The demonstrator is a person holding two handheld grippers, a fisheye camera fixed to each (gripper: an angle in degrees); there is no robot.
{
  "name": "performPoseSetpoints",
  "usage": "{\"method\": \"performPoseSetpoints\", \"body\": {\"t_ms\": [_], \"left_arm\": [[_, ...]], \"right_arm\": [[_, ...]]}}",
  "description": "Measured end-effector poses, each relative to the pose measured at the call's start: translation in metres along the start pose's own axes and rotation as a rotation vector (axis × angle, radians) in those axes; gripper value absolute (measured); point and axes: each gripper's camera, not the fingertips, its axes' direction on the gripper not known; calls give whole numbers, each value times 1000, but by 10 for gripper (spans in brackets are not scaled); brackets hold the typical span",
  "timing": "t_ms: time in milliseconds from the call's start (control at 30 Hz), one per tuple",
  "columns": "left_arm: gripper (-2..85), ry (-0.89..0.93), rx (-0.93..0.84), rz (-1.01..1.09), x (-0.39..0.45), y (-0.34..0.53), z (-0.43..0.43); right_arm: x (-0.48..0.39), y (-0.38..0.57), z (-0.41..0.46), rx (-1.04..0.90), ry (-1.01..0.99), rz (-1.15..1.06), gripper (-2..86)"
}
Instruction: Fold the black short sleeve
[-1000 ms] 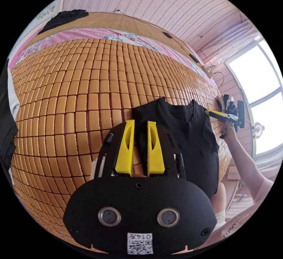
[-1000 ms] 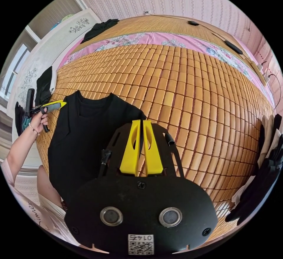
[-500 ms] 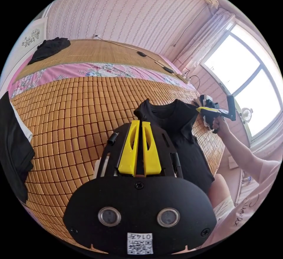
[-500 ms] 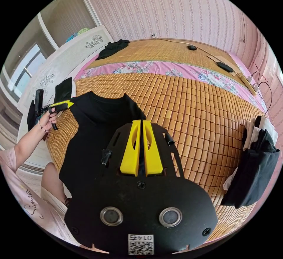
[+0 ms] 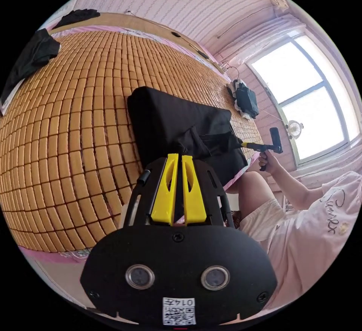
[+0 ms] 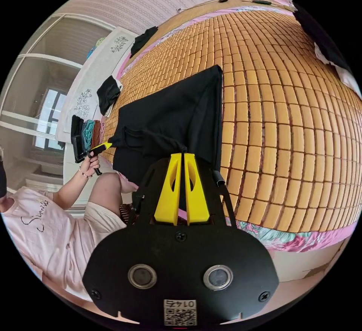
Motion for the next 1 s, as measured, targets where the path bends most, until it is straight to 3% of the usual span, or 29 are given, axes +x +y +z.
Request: {"method": "performPoseSetpoints", "body": {"t_ms": [167,400,667,1000], "left_arm": [[-9,-28,68,-61,8,23,-6],[-9,-54,102,34,44,31,-38],[-9,-167,-113,-39,47,46,0],[-7,-260,-62,-61,63,86,-27]], "right_arm": [[-7,13,-15,77,-18,17,4],[-36,34,-46,156,7,-51,4],[-43,52,-2,-47,186,33,5],[-85,77,-35,13,335,49,4]]}}
